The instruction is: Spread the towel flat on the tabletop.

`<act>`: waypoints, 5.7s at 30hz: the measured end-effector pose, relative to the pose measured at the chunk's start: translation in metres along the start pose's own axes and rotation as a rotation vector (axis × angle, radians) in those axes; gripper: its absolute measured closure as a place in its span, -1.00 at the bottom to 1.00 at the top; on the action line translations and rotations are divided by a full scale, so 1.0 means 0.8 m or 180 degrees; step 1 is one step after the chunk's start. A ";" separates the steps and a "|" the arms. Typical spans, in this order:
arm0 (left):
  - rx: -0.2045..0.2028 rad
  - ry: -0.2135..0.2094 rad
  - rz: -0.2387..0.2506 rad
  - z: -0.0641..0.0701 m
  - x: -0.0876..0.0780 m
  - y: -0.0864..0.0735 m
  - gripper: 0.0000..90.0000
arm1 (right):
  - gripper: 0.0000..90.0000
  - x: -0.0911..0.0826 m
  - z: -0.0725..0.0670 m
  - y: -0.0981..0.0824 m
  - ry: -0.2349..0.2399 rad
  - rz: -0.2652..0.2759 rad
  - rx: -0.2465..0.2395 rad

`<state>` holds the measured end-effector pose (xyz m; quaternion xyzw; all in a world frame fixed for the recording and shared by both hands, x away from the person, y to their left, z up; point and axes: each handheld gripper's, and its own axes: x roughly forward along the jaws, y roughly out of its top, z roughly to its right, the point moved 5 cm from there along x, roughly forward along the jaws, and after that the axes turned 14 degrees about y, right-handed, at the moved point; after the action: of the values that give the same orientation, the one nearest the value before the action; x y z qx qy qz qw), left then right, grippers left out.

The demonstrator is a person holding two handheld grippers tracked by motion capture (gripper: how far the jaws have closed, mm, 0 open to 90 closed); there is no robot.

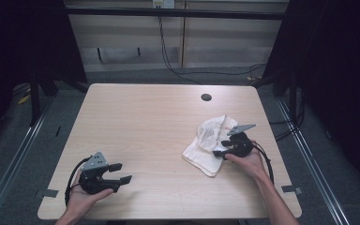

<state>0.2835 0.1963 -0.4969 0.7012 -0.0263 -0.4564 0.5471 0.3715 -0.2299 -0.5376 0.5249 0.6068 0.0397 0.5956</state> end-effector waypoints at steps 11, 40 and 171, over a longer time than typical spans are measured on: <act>0.0013 -0.0008 -0.0008 0.000 0.001 0.000 -0.19 | 0.77 0.000 -0.012 -0.004 0.0256 0.0036 0.0015; 0.0196 -0.0171 -0.0044 0.022 0.027 0.018 0.24 | 0.86 0.029 -0.078 0.014 0.0500 -0.0049 -0.0144; 0.0765 -0.1008 -0.0069 0.102 0.065 0.053 0.89 | -0.02 -0.018 -0.131 -0.011 0.0554 0.0397 -0.0001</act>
<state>0.2788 0.0913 -0.4938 0.6811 -0.1587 -0.5604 0.4436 0.2823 -0.1836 -0.5036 0.5561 0.6224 0.1222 0.5370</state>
